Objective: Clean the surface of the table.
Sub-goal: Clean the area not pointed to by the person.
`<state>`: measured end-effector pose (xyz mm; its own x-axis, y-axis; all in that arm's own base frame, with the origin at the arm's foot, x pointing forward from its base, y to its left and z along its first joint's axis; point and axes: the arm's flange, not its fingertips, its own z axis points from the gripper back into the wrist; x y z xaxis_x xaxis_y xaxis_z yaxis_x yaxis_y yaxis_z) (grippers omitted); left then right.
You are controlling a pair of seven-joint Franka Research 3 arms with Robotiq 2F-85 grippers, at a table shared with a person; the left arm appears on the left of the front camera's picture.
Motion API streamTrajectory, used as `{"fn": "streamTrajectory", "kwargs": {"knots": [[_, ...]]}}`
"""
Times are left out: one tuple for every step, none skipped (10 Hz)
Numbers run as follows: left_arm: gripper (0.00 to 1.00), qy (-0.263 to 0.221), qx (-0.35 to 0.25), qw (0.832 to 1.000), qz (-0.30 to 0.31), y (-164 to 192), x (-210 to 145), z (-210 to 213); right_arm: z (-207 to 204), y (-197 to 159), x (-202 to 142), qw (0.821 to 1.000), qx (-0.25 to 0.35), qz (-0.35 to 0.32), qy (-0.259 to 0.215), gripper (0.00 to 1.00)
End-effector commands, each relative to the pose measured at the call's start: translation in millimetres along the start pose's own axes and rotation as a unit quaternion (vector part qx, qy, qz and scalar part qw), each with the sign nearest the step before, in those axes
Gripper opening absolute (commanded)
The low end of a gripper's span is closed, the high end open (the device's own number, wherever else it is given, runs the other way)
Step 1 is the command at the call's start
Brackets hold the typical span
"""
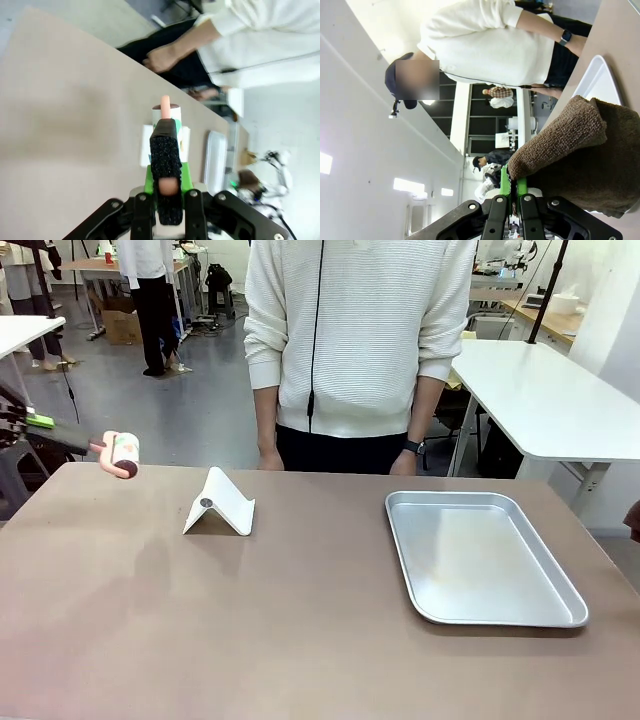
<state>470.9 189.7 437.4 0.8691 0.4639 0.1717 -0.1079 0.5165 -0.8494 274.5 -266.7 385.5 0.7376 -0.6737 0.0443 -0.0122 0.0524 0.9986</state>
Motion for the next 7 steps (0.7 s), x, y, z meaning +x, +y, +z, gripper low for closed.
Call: {"fn": "streamTrajectory", "kwargs": {"knots": [[0.22, 0.016, -0.06, 0.998, -0.007, 6.0, -21.2, 29.6, 0.0, 4.3, -4.0, 1.0, -0.004, 0.002, -0.001, 0.0], [0.22, 0.012, -0.073, 0.997, -0.003, 7.4, -30.1, 42.6, 0.0, 4.3, -4.0, 1.0, -0.004, 0.002, -0.001, 0.0], [0.22, 0.015, -0.087, 0.996, 0.009, 10.0, -40.4, 51.4, 0.0, 4.3, -4.0, 1.0, -0.004, 0.002, -0.001, 0.0], [0.22, 0.019, -0.096, 0.995, 0.023, 13.7, -50.8, 58.6, 0.0, 4.3, -4.0, 1.0, -0.004, 0.002, -0.001, 0.0], [0.22, 0.026, -0.092, 0.995, 0.027, 18.5, -59.8, 64.0, 0.0, 4.3, -4.0, 1.0, -0.004, 0.002, -0.001, 0.0], [0.22, 0.027, -0.08, 0.996, 0.023, 21.1, -66.3, 65.1, 0.0, 4.3, -4.0, 1.0, -0.004, 0.002, -0.001, 0.0], [0.22, 0.036, -0.082, 0.996, 0.019, 21.9, -71.3, 65.8, 0.0, 4.3, -4.0, 1.0, -0.004, 0.002, -0.001, 0.0]]}}
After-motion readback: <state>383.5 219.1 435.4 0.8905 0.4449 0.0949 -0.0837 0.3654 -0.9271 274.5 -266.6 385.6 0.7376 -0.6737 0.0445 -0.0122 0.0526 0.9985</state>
